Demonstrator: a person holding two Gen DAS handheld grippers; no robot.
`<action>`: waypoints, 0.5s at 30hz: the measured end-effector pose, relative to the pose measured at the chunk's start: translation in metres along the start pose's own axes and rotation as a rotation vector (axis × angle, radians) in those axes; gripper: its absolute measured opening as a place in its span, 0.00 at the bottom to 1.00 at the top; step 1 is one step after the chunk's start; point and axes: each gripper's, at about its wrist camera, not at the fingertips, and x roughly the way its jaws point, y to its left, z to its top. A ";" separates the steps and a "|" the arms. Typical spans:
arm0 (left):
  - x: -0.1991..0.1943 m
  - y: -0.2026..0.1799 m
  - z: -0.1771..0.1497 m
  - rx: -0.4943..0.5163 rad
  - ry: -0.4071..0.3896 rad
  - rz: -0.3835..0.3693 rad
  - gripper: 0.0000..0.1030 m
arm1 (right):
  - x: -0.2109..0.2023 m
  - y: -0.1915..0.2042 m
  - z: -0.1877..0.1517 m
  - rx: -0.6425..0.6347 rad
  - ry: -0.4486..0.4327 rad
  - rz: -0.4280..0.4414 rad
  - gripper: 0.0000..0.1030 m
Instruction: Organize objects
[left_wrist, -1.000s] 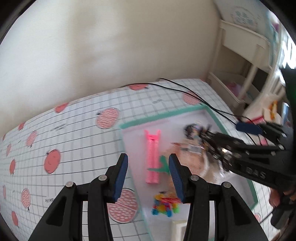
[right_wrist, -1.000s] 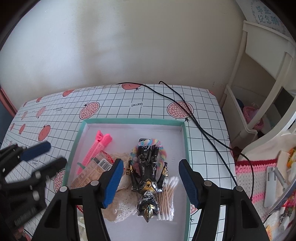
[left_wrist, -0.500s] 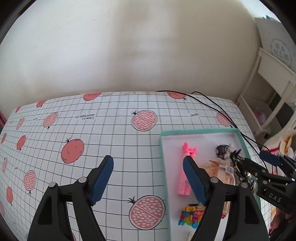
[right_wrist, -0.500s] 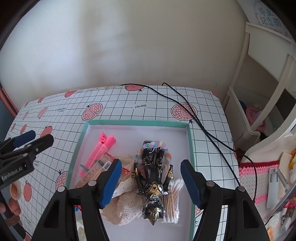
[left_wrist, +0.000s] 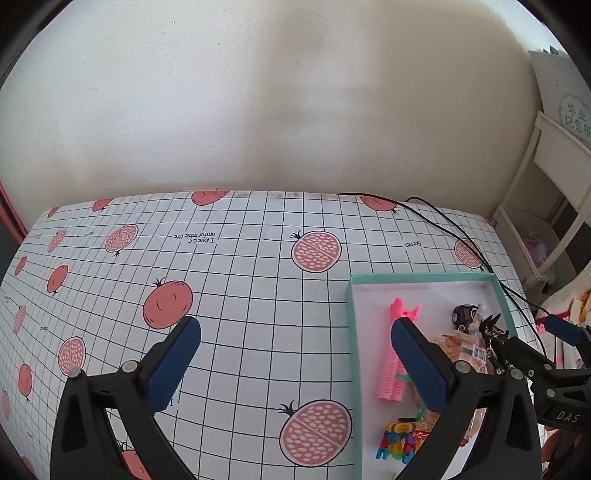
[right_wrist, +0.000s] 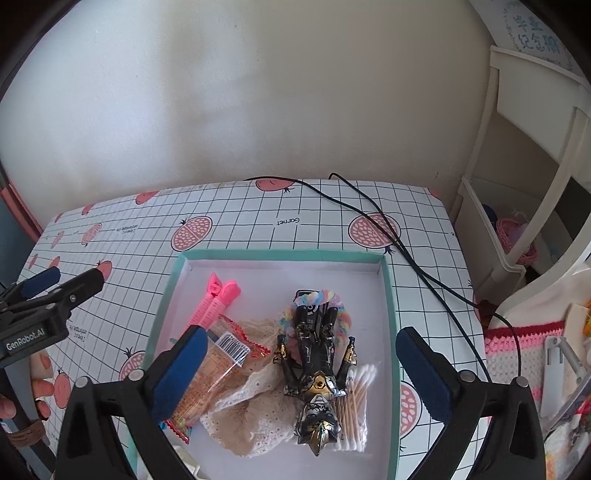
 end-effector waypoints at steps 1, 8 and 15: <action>0.000 0.000 0.000 -0.001 -0.001 0.001 1.00 | 0.000 0.001 0.000 -0.001 0.001 0.000 1.00; -0.002 0.001 0.003 -0.001 -0.017 0.004 1.00 | 0.003 0.003 0.000 0.009 0.008 -0.012 1.00; -0.007 0.007 0.009 0.020 -0.035 0.007 1.00 | 0.004 0.010 0.003 0.009 0.015 -0.042 1.00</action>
